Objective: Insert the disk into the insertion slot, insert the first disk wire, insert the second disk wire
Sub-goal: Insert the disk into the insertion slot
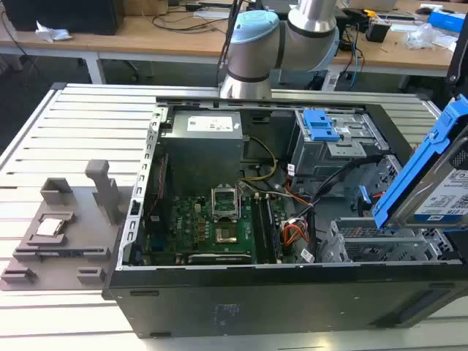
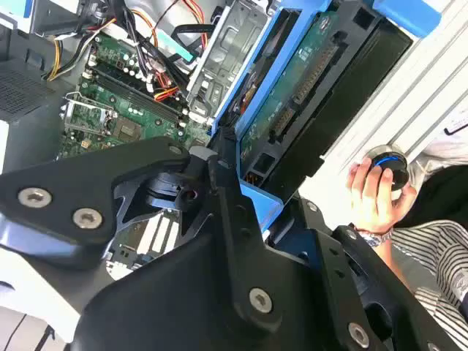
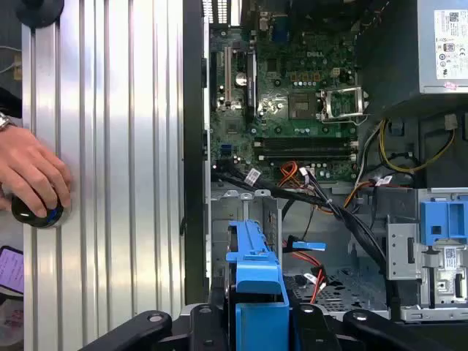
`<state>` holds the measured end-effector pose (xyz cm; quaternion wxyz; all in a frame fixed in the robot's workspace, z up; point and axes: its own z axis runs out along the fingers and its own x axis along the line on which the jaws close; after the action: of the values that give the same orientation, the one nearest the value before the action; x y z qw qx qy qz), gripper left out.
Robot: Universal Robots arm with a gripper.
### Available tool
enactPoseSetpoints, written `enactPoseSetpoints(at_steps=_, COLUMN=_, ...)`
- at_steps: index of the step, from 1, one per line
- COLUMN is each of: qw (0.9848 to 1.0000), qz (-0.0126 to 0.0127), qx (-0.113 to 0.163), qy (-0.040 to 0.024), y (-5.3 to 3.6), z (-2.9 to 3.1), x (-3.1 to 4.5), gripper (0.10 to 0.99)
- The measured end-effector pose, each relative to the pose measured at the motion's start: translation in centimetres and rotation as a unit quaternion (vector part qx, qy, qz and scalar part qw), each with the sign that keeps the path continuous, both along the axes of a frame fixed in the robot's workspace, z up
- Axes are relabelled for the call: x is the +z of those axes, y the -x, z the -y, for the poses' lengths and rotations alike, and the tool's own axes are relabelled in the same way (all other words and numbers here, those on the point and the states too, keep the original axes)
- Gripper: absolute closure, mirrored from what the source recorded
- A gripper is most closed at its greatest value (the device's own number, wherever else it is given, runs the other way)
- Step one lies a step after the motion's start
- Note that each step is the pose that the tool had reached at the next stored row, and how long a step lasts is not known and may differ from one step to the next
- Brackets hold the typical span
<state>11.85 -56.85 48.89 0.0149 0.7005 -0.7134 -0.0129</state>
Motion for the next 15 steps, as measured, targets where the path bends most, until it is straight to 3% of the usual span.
enactPoseSetpoints(at_steps=3, qw=1.0000, qz=0.0000, qx=0.000, qy=0.0000, y=0.14, z=0.00, x=-0.36, gripper=0.722)
enactPoseSetpoints(at_steps=9, qw=1.0000, qz=0.0000, qx=0.002, qy=-0.0026, y=1.46, z=-0.01, x=-0.88, gripper=0.722)
enactPoseSetpoints(at_steps=10, qw=0.9999, qz=0.0000, qx=0.011, qy=-0.0028, y=1.51, z=-0.06, x=-1.34, gripper=0.722)
enactPoseSetpoints(at_steps=15, qw=0.9999, qz=0.0000, qx=0.012, qy=-0.0042, y=1.51, z=-0.38, x=-2.03, gripper=0.722)
